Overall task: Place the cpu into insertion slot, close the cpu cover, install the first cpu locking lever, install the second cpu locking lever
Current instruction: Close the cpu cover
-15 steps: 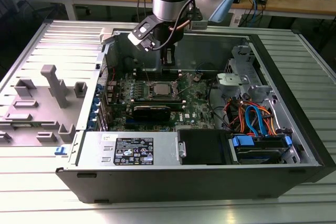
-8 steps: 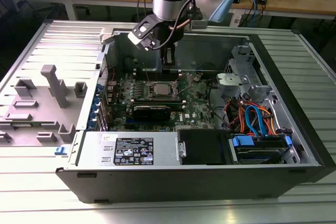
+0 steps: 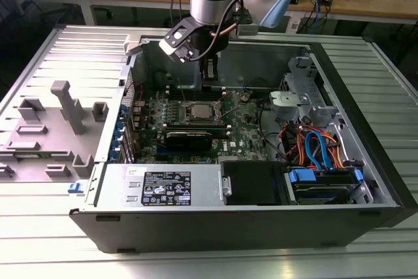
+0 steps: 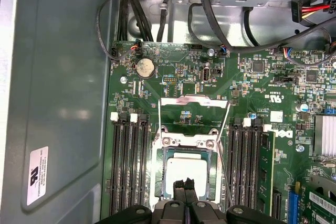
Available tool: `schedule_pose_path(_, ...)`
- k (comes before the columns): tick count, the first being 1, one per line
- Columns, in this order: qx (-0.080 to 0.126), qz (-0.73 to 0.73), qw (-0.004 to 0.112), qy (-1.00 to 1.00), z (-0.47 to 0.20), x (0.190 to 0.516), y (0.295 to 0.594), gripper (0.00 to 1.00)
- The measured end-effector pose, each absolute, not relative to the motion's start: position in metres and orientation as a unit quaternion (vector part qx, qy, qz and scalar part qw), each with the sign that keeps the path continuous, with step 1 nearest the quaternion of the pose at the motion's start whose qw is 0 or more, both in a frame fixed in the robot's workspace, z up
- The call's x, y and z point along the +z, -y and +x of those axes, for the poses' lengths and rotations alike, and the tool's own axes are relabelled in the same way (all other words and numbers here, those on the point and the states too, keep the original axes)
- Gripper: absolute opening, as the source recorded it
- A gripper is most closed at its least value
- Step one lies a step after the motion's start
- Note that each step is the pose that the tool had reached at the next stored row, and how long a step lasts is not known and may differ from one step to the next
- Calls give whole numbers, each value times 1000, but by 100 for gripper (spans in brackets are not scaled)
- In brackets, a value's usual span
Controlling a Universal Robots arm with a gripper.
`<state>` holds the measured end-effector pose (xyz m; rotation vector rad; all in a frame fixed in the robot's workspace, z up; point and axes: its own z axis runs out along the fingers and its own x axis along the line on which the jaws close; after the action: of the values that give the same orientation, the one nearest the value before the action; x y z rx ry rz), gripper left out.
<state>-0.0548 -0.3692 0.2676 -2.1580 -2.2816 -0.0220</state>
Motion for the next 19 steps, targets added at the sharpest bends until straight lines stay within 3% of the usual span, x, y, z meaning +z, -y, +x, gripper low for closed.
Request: schedule_pose_path(19, -7, -687, 1, 727, -51, 270, 369, 11)
